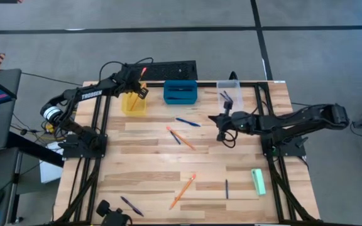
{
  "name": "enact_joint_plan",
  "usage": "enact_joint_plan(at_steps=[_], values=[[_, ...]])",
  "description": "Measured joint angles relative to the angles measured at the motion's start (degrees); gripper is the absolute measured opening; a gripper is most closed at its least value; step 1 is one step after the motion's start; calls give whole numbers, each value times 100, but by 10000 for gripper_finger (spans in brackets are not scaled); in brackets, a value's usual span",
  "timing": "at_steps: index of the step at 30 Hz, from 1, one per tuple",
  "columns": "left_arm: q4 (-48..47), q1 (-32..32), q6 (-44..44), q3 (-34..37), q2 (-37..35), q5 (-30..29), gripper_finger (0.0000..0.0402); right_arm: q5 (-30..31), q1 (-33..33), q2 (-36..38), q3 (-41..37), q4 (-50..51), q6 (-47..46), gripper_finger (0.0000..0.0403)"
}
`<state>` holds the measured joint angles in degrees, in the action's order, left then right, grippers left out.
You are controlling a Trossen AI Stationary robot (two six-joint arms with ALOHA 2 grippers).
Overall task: Sort crayons/erasers/pens/pencils in bins
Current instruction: Put the orange pencil into the transparent yellow bin
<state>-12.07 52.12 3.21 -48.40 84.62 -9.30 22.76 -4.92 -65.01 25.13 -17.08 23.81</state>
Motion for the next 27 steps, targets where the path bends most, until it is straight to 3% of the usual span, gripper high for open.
enact_joint_plan(at_steps=[9,27], values=[[314,-11,-86,277,-4,-15,0,-947,-392,0,-427,-887,-253,2],[208,-13,-84,278,-4,-13,0,-1037,-393,0,-431,-881,-280,2]])
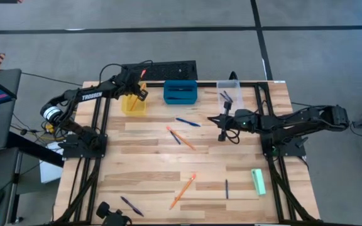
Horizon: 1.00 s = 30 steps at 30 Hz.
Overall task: Sort crayons/erasers/pens/pencils in bins
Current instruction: Put the orange pencil into the transparent yellow bin
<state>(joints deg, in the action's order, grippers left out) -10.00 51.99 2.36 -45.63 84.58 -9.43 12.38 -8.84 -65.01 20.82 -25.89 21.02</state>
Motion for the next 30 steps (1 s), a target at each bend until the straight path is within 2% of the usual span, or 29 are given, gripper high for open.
enact_joint_plan(at_steps=[20,30], values=[[36,-5,-135,356,-9,18,4,-33,0,0,0,9,-13,2],[-181,-7,-45,356,-9,13,37,-35,2,0,0,9,28,2]])
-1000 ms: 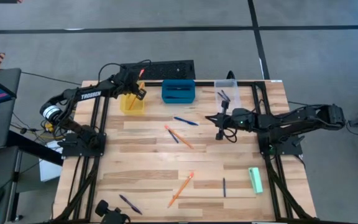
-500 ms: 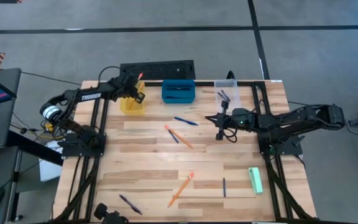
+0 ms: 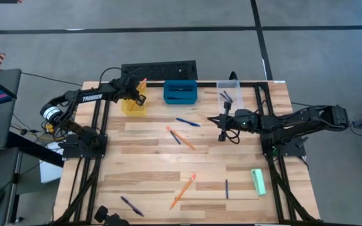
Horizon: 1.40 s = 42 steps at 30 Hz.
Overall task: Sort crayons/erasers/pens/pencils in bins
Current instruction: Put the orange pencil into the transparent yellow bin
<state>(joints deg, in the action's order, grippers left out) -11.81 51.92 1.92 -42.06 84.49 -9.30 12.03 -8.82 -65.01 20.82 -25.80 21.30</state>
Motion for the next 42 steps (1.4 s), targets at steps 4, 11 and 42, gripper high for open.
enact_joint_plan(at_steps=[4,11,42], values=[[-89,0,17,-2,0,2,66,0,-1,0,0,1,3,3],[-337,-29,128,-229,-9,-19,118,-2,0,0,0,4,16,2],[-731,155,217,-643,-17,450,105,-4,0,0,-2,138,-27,2]])
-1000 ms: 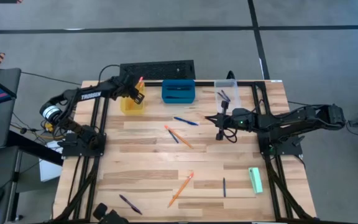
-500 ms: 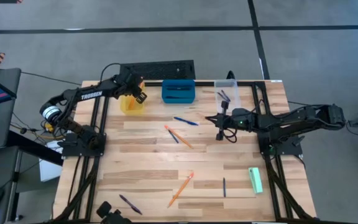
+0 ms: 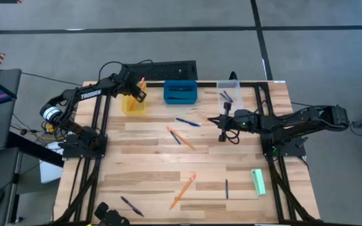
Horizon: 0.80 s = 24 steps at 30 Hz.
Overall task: Sort crayons/erasers/pens/pencils in bins
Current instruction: Put the orange pencil into the transparent yellow bin
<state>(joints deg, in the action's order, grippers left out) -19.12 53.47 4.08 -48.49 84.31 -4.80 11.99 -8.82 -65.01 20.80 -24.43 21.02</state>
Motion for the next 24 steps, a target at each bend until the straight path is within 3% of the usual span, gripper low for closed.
enact_joint_plan(at_steps=[5,9,15,21,24], values=[[-47,-135,443,7,-59,-449,119,-4,0,0,0,0,-3,2],[74,-446,756,7,-411,-908,93,-4,0,0,0,-8,-1,2],[479,-935,504,7,-1235,-587,12,-13,0,0,0,-125,7,2],[898,-1716,378,12,-1897,-455,3,-39,0,-1,-4,-217,26,1],[1699,-2149,397,331,-2125,-453,1,-276,-3,-1,-133,-625,23,1]])
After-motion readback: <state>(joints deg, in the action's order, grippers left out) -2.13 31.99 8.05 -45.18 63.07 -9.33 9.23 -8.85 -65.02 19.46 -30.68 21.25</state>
